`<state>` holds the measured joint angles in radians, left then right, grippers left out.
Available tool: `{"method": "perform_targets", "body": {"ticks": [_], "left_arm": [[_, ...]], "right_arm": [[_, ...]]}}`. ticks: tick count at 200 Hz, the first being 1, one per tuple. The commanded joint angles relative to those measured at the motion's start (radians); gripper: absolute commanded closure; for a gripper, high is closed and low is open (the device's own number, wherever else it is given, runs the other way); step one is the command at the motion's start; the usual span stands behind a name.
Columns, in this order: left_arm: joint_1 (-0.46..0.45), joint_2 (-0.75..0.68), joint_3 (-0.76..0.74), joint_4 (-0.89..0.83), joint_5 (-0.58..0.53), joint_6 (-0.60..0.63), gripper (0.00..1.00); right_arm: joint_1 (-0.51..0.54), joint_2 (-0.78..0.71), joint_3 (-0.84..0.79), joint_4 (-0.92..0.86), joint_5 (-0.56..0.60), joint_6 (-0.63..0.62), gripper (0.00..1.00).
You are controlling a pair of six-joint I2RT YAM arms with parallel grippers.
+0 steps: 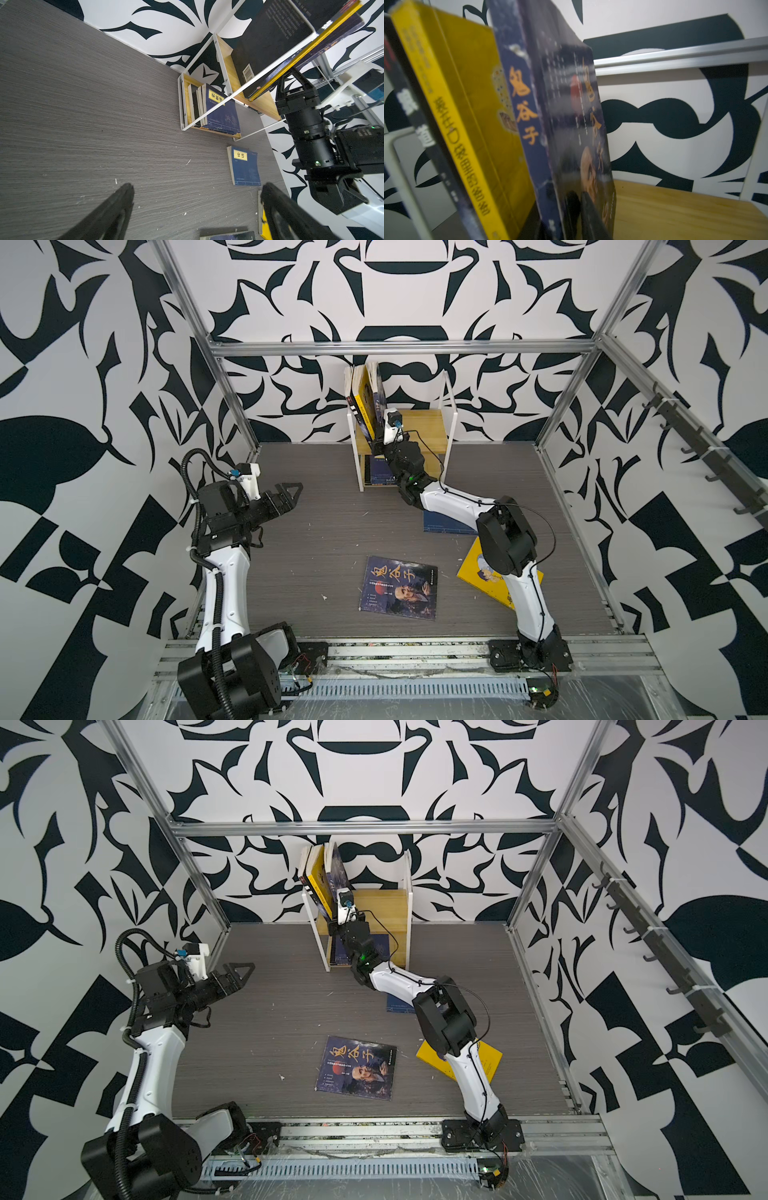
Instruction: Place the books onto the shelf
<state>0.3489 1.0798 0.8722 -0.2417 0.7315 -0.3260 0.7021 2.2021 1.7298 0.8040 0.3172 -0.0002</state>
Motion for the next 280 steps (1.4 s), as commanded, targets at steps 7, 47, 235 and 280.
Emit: {"method": "perform_targets", "body": {"ticks": [7,47,235,280], "left_arm": [[0.006,-0.021,-0.023,0.022,0.014,-0.008,0.0],[0.01,-0.022,-0.027,0.024,0.015,-0.008,0.0],[0.012,-0.034,-0.03,0.027,0.013,-0.012,0.0],[0.013,-0.036,-0.021,0.018,0.009,-0.006,0.0]], "right_arm": [[0.009,-0.093,-0.031,-0.003,-0.02,0.0,0.7],[0.012,-0.173,-0.131,0.001,-0.02,-0.013,0.67],[-0.139,-0.079,0.131,-0.424,0.012,0.029,1.0],[-0.204,0.126,0.455,-0.61,-0.09,0.073,1.0]]}}
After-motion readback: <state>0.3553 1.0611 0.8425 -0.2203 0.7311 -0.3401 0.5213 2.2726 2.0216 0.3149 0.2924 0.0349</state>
